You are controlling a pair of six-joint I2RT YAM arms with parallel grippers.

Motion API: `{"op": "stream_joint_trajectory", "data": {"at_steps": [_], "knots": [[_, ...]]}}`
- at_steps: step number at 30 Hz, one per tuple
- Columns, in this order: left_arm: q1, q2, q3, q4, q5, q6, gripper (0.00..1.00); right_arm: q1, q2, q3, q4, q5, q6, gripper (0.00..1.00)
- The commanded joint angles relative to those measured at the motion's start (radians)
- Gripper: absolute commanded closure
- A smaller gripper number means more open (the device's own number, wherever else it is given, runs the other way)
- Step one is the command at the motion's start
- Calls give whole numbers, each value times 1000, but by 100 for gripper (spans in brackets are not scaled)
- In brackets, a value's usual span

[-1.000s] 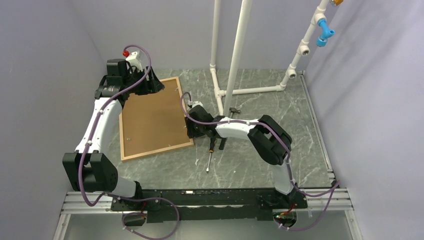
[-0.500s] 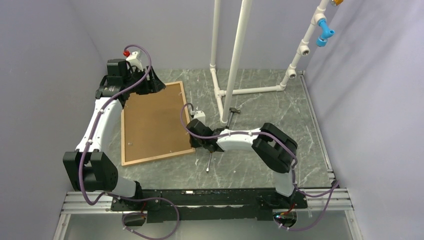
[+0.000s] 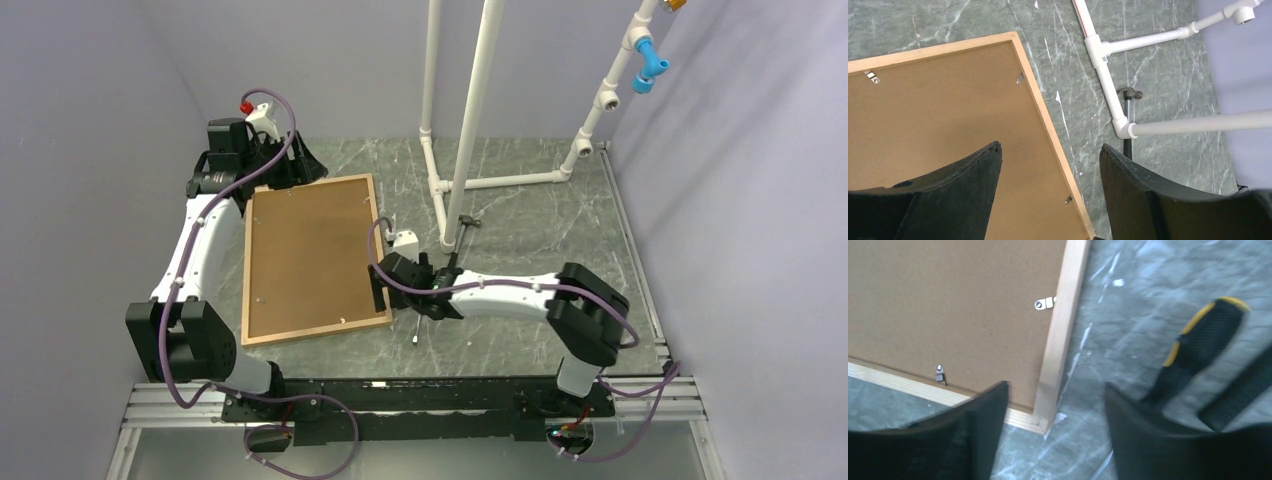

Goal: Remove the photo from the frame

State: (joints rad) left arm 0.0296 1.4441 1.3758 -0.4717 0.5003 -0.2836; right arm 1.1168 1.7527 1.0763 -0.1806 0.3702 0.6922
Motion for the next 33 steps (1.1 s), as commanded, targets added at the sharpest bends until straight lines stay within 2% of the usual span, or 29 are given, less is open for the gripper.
{"op": "stream_joint_trajectory", "data": {"at_steps": [1, 3, 8, 13, 20, 25, 31, 33], "knots": [[1, 7, -7, 53, 48, -12, 24, -45, -149, 26, -117, 144, 2, 5], [1, 6, -11, 56, 49, -12, 24, -95, -169, -3, -142, 126, 43, 0], [1, 11, -15, 62, 59, -16, 23, -187, -102, -8, -146, 11, 126, 4], [0, 24, -9, 60, 66, -16, 22, -187, -29, 4, -127, 65, 187, 22], [7, 22, -8, 67, 77, -18, 20, -183, 83, 23, -136, 116, 212, 37], [-3, 23, -16, 92, 103, 19, 23, -165, 102, -23, -111, 165, 242, 57], [-77, -10, -84, 200, 157, 55, 21, -141, 80, -30, -42, 163, 176, 78], [-114, -18, -105, 214, 155, 76, 22, -139, 78, -29, -9, 157, 153, 91]]}}
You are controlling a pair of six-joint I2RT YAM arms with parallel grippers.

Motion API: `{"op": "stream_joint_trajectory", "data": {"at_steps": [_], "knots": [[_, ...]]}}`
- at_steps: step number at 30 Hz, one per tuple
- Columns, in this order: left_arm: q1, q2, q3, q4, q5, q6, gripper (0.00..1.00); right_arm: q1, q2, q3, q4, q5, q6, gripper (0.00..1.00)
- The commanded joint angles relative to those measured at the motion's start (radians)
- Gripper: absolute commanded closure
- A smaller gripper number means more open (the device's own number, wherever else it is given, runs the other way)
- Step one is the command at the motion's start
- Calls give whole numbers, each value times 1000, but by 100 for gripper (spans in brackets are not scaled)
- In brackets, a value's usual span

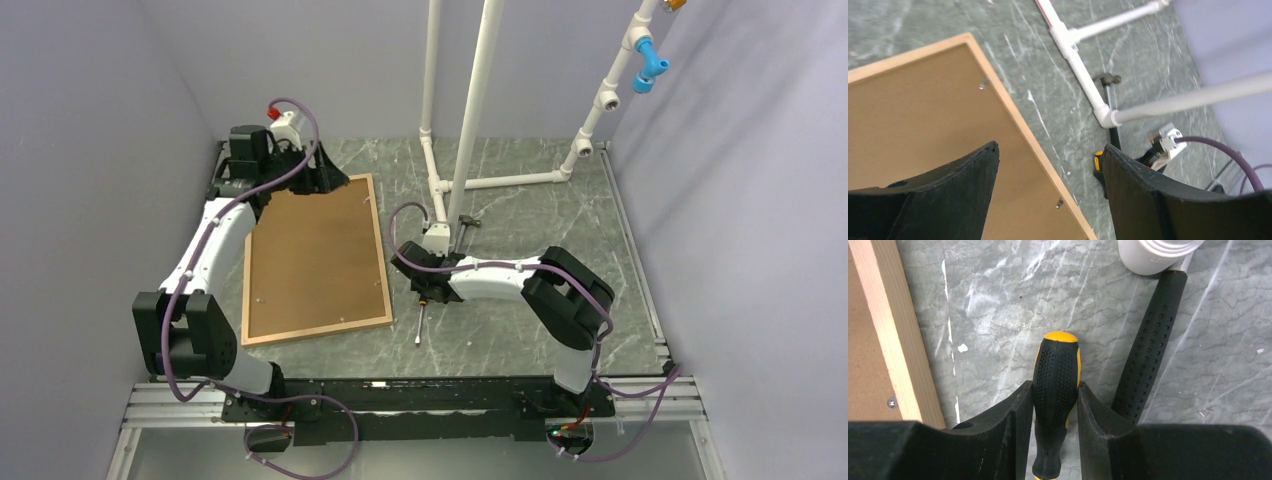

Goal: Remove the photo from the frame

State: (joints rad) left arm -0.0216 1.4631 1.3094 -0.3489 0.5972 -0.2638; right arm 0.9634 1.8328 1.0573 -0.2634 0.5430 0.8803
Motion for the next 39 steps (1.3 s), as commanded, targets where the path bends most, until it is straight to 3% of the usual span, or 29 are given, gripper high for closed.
{"op": "stream_joint_trajectory", "data": {"at_steps": [1, 5, 7, 12, 19, 24, 31, 32, 39], "knots": [[-90, -44, -51, 93, 35, 71, 22, 16, -3, -9, 90, -20, -45, 98], [-190, -119, -122, 117, -26, 75, 24, 28, -28, -4, 124, -9, -78, 100], [-185, -199, -250, 213, 7, -89, 24, 30, -74, -15, 152, -37, -105, 100], [-184, -491, -637, 433, 7, -327, 15, 35, -195, -42, 219, -137, -190, 100], [-213, -719, -966, 580, 89, -471, 13, 38, -330, -106, 290, -313, -196, 100], [-276, -816, -1095, 636, 49, -525, 11, 38, -429, -183, 350, -429, -185, 100], [-430, -765, -1249, 953, 2, -719, 14, 39, -530, -284, 495, -640, -171, 100], [-463, -801, -1243, 951, -18, -716, 13, 38, -539, -292, 508, -645, -166, 100], [-734, -638, -1111, 829, -207, -607, 13, 22, -542, -289, 577, -683, -133, 100]]}}
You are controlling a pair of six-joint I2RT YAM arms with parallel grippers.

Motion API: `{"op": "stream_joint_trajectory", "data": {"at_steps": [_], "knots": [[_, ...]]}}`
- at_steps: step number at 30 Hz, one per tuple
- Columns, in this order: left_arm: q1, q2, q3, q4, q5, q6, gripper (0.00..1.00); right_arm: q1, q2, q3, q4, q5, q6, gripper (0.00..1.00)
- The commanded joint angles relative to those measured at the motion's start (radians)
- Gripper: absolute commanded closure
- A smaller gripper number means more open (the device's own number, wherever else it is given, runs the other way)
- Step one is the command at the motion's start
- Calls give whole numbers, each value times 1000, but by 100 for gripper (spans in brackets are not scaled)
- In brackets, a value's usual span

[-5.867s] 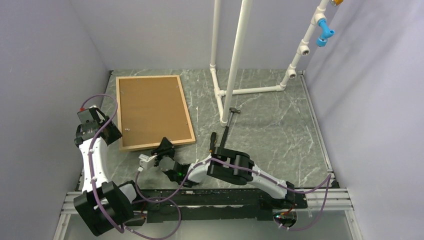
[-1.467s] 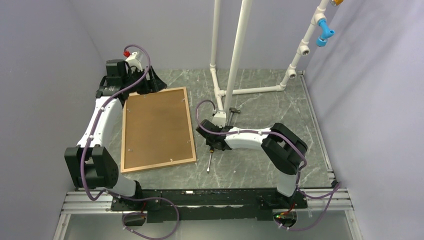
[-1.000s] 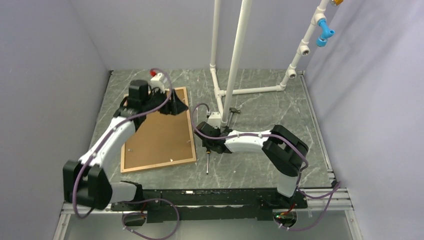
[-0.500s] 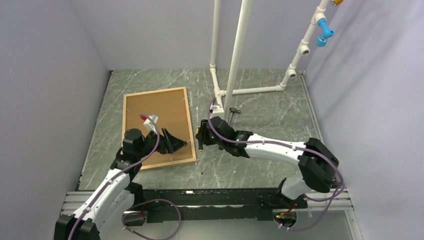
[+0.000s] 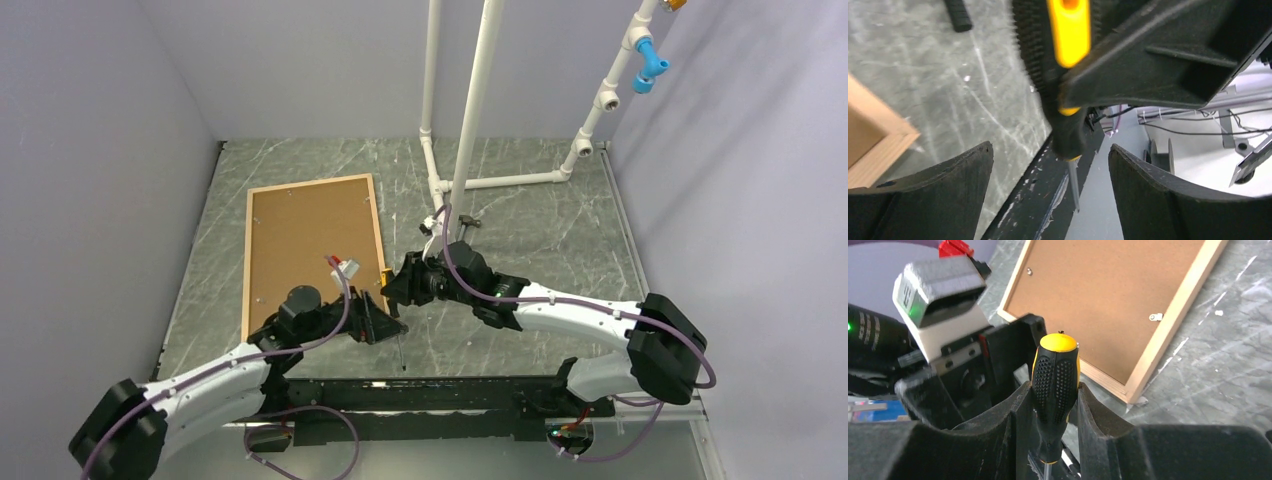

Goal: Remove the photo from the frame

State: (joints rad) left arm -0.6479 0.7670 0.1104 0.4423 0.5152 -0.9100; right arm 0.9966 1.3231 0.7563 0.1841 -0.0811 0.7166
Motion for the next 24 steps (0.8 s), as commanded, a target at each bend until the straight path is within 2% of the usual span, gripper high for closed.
{"op": "stream_joint_trajectory", "data": {"at_steps": [1, 3, 7, 13, 14, 15, 16, 17, 18, 20, 23, 24], "knots": [[-133, 78, 89, 52, -152, 37, 14, -17, -36, 8, 145, -72, 43, 100], [-174, 113, 91, 64, -206, 41, 18, -30, -48, -16, 191, -93, 82, 100], [-235, 168, 95, 106, -279, 44, 34, -47, -66, -70, 276, -103, 146, 100], [-274, 160, 52, 168, -354, 45, 65, -49, -90, -105, 289, -104, 169, 100], [-274, 142, 37, 178, -361, 48, 71, -50, -96, -104, 269, -101, 162, 100], [-275, 125, 26, 180, -366, 54, 80, -50, -103, -102, 251, -100, 154, 100], [-275, 106, 21, 165, -370, 67, 95, -52, -110, -102, 237, -104, 143, 100], [-275, 87, 24, 132, -374, 82, 100, -56, -118, -99, 222, -116, 128, 100], [-274, 70, 30, 97, -369, 105, 100, -61, -129, -90, 189, -130, 101, 95], [-276, 33, 54, 23, -345, 168, 100, -72, -164, -75, 101, -147, 21, 58], [-275, -6, 78, -42, -275, 265, 100, -95, -235, -48, -72, -174, -137, 7], [-274, -15, 88, -62, -252, 291, 100, -102, -258, -34, -144, -180, -189, 1]]}}
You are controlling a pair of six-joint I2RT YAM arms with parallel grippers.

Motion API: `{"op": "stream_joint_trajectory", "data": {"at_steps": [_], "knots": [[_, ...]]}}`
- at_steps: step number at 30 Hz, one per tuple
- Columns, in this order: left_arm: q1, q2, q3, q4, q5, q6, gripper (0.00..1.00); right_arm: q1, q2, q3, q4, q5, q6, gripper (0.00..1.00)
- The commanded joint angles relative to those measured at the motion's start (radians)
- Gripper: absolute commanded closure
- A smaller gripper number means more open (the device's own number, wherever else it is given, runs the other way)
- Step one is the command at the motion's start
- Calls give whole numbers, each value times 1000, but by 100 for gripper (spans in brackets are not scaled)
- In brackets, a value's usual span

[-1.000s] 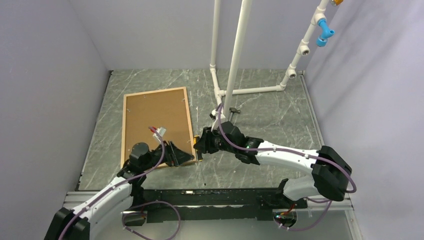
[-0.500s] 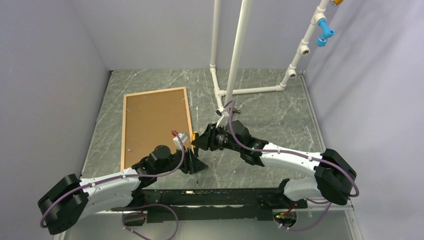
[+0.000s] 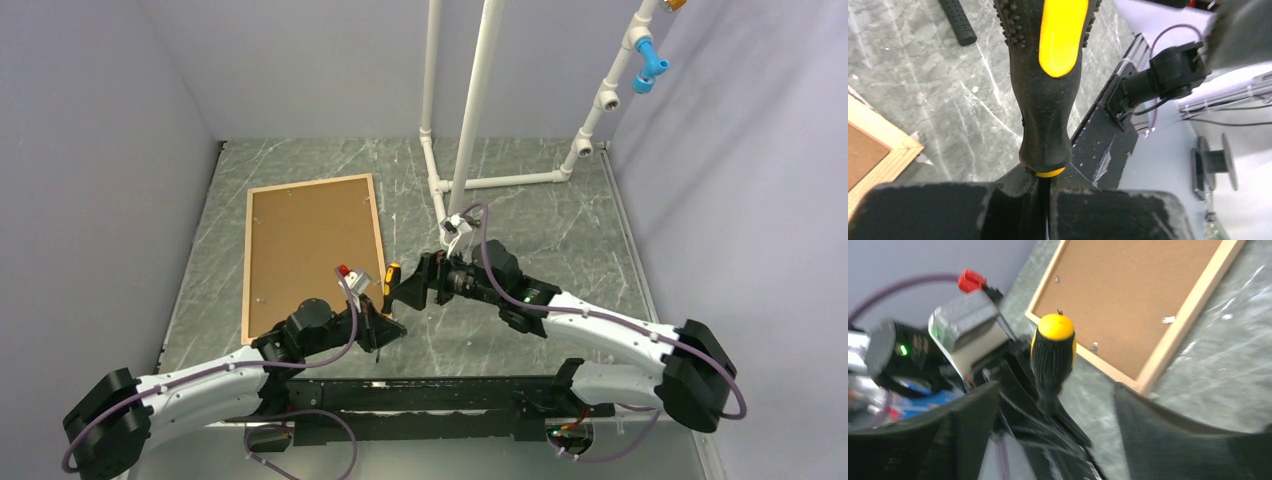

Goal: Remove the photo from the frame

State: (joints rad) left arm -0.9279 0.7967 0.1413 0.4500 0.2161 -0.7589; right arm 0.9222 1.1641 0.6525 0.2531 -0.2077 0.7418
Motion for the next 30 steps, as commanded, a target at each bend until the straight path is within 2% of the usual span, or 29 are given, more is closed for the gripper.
{"op": "stream_joint_trajectory", "data": {"at_steps": [1, 3, 5, 7, 10, 15, 19, 23, 30], "knots": [[5, -52, 63, -87, 75, 164, 100, -37, -114, 86, -283, -66, -255, 0], [6, -55, 67, -93, 123, 202, 100, -64, -119, 135, -417, -126, -318, 0], [5, -44, 62, -66, 179, 229, 100, -97, -102, 179, -511, -271, -350, 0], [5, -21, 51, -9, 232, 248, 100, -137, -55, 219, -575, -447, -348, 0], [6, 14, 42, 54, 274, 283, 100, -172, 3, 265, -626, -578, -333, 0], [6, 86, 95, 12, 310, 368, 100, -169, 94, 303, -664, -640, -332, 2], [5, 131, 136, -13, 333, 409, 100, -167, 223, 363, -738, -672, -350, 16], [4, 161, 158, -29, 350, 433, 100, -165, 276, 383, -744, -679, -354, 24], [5, 187, 167, -51, 370, 453, 100, -166, 275, 399, -757, -663, -369, 25]]}}
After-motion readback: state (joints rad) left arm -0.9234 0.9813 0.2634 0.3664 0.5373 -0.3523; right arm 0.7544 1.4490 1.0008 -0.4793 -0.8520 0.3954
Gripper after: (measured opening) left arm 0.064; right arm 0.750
